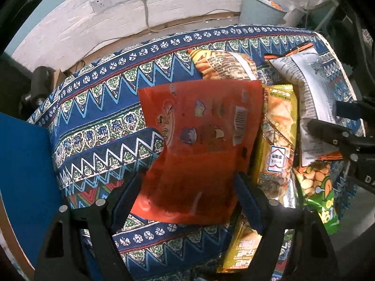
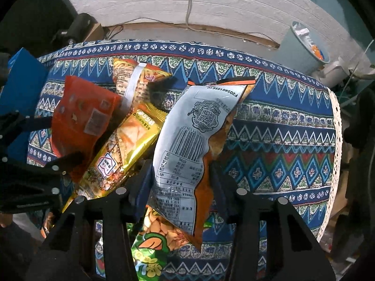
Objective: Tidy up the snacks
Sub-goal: 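Grasp the red bag with left tool while right tool grasps white-silver bag, then carry both bags over the box and open both tools to drop them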
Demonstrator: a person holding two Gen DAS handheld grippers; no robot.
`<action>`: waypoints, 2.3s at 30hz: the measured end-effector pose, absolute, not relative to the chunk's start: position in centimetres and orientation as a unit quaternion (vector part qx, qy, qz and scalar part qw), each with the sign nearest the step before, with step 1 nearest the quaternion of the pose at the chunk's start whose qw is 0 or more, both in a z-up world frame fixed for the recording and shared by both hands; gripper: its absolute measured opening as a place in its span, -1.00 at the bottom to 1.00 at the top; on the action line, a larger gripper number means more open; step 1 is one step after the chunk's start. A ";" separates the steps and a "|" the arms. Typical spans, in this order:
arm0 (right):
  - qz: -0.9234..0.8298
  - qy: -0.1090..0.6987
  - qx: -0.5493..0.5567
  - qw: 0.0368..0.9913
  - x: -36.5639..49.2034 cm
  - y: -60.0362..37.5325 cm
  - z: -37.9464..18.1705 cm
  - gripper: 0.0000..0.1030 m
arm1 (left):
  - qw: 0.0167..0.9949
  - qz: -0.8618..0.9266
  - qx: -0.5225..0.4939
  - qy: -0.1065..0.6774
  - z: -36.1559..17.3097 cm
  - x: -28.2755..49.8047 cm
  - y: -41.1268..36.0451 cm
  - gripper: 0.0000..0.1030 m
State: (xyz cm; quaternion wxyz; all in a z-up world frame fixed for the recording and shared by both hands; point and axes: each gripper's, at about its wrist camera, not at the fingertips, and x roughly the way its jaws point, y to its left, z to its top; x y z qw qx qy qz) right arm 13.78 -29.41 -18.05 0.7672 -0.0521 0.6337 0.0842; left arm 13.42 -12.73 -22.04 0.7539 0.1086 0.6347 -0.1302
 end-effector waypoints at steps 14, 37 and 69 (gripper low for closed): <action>0.079 0.637 -0.054 0.765 14.1 -30.2 -18.5 -0.08 | 0.758 -0.106 0.148 0.627 -24.1 15.9 -13.4 0.82; 0.068 0.632 -0.073 0.769 13.8 -29.0 -19.4 -0.05 | 0.748 -0.111 0.079 0.650 -25.4 14.8 -11.9 -0.04; 0.119 0.561 -0.120 0.810 11.4 -24.3 -11.0 -0.20 | 0.833 -0.120 0.177 0.510 -13.5 8.9 -9.4 -0.51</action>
